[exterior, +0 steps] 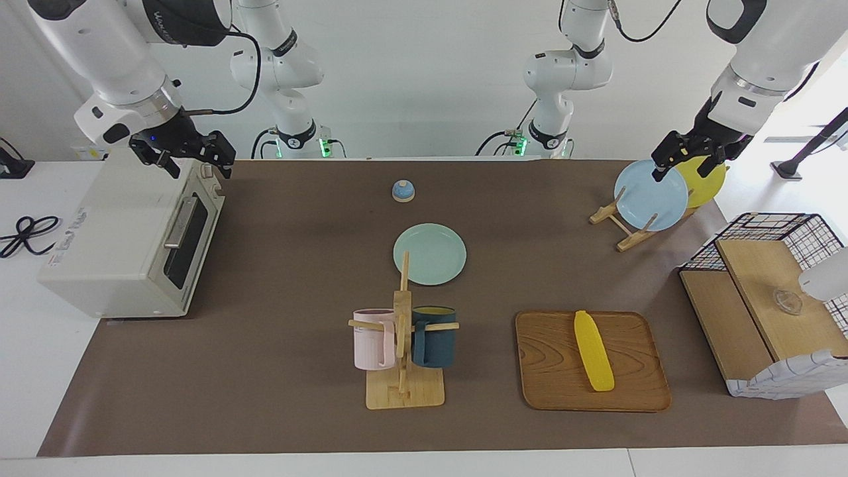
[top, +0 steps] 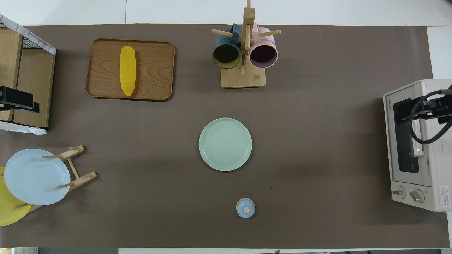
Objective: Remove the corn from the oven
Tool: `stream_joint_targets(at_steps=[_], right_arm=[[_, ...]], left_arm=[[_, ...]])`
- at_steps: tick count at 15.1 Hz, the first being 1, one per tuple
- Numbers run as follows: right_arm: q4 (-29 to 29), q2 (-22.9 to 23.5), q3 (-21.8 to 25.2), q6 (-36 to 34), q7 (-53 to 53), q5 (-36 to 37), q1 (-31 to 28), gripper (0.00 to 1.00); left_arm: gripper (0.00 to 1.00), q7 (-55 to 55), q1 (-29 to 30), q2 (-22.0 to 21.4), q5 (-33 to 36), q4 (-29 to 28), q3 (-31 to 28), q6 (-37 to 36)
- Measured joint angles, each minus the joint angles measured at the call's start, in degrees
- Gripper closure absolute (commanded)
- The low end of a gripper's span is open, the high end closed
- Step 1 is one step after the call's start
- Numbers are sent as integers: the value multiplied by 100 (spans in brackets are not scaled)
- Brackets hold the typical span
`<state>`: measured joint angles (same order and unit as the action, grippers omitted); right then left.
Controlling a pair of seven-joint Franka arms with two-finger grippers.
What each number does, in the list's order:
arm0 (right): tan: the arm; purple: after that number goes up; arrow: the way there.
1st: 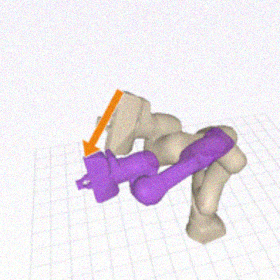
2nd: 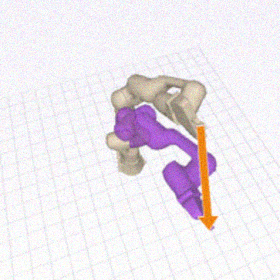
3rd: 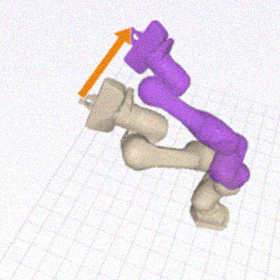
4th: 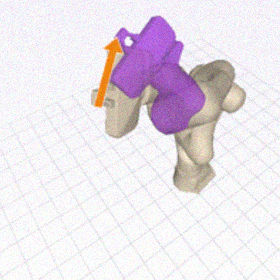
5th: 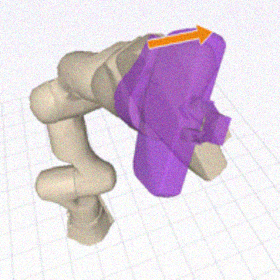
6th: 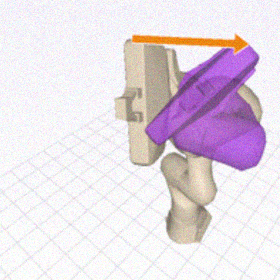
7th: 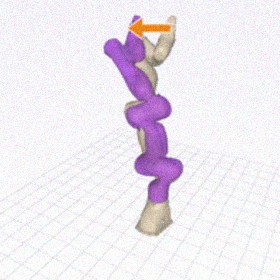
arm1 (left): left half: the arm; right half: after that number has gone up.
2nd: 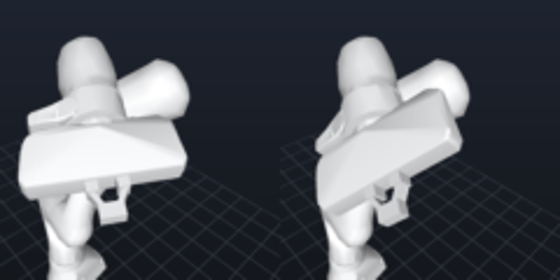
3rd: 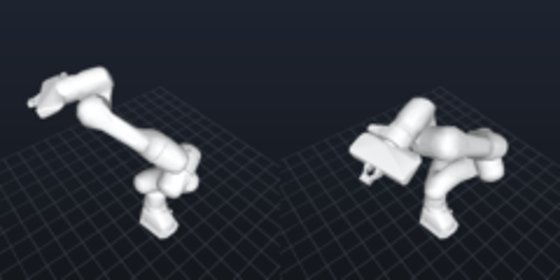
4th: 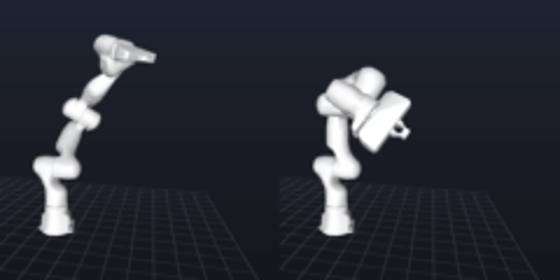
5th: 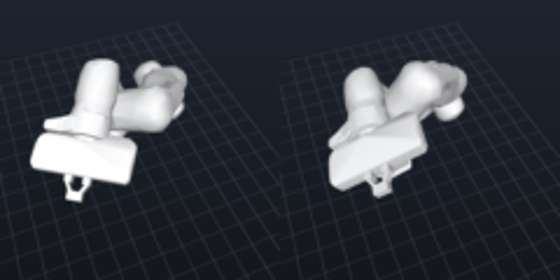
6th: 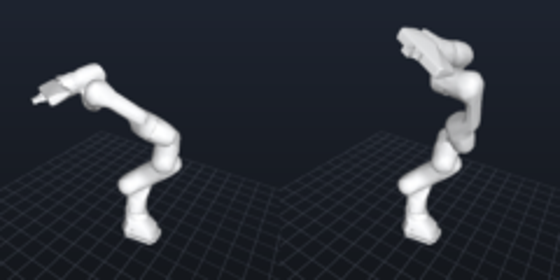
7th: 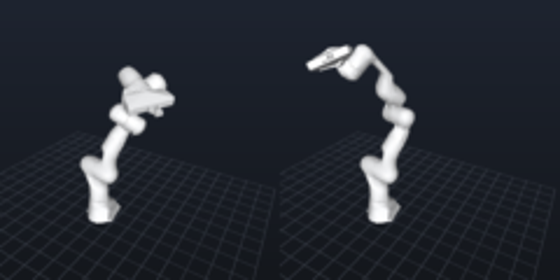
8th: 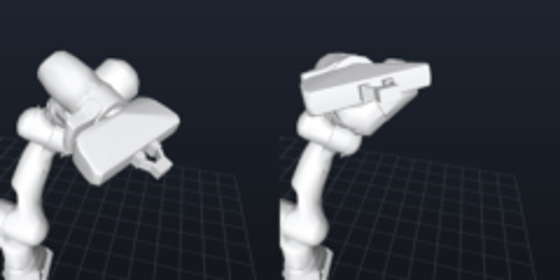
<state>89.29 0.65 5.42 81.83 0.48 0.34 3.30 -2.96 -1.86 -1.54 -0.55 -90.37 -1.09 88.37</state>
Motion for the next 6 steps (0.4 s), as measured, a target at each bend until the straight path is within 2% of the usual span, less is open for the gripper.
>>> stream_joint_targets(at_steps=[6], right_arm=[[0, 0, 0, 0, 0, 0, 0, 0]], left_arm=[[0, 10, -3, 29, 37, -7, 27, 0]])
